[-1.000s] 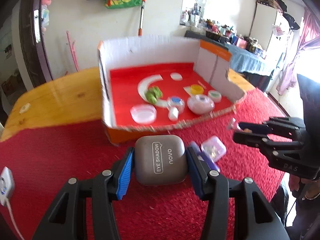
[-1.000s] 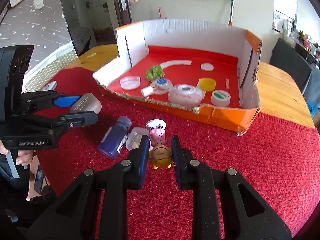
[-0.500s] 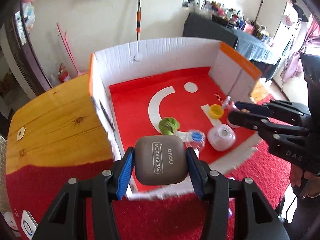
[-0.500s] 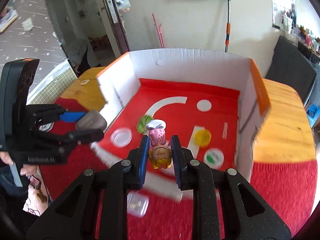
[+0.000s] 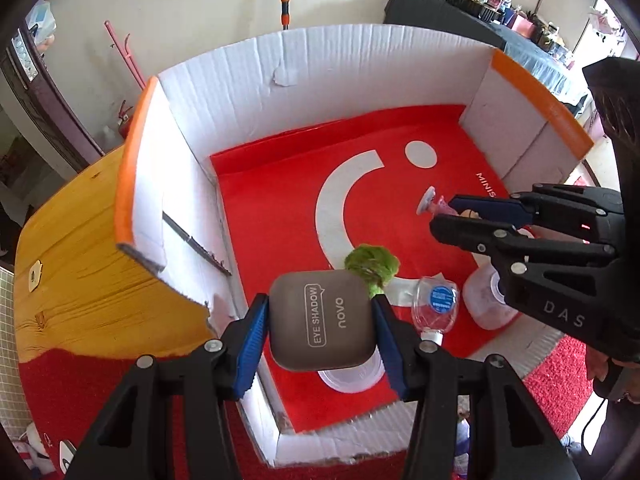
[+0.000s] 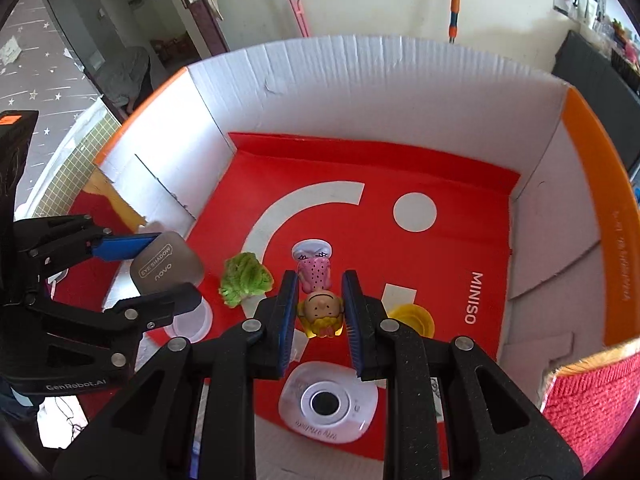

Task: Organize objects
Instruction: 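Carry the eye-shadow case with the left tool while the right tool carries the doll into the box, then lower the eye-shadow case with the left tool while the right tool lowers the doll, then open both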

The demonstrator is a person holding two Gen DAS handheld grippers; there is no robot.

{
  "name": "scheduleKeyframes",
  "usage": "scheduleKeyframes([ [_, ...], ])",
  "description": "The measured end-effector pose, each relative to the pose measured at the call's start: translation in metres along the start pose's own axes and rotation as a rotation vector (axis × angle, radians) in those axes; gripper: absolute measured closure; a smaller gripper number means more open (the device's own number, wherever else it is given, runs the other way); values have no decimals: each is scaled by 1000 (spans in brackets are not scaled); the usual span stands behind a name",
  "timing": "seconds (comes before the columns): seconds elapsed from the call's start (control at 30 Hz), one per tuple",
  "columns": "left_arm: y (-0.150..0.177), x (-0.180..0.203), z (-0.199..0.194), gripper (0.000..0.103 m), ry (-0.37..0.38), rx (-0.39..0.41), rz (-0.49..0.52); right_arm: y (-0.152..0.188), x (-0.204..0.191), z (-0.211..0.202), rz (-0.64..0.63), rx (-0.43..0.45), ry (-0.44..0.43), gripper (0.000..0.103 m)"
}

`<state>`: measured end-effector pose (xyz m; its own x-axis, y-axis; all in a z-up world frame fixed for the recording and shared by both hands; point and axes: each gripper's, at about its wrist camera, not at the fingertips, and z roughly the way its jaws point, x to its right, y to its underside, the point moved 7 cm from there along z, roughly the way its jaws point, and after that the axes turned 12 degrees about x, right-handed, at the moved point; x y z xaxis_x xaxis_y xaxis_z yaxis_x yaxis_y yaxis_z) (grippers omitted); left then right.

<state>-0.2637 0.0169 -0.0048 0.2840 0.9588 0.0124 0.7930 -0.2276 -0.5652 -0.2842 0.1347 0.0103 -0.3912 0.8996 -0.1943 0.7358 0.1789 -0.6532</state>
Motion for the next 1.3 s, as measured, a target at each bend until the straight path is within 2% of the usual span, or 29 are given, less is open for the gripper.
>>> scheduleKeyframes([
  [0.67, -6, -9, 18, 50, -46, -15, -8, 1, 12, 19, 20, -79, -1, 82],
  [1.3, -6, -2, 11, 49, -57, -19, 13, 9, 11, 31, -21, -113, 24, 81],
])
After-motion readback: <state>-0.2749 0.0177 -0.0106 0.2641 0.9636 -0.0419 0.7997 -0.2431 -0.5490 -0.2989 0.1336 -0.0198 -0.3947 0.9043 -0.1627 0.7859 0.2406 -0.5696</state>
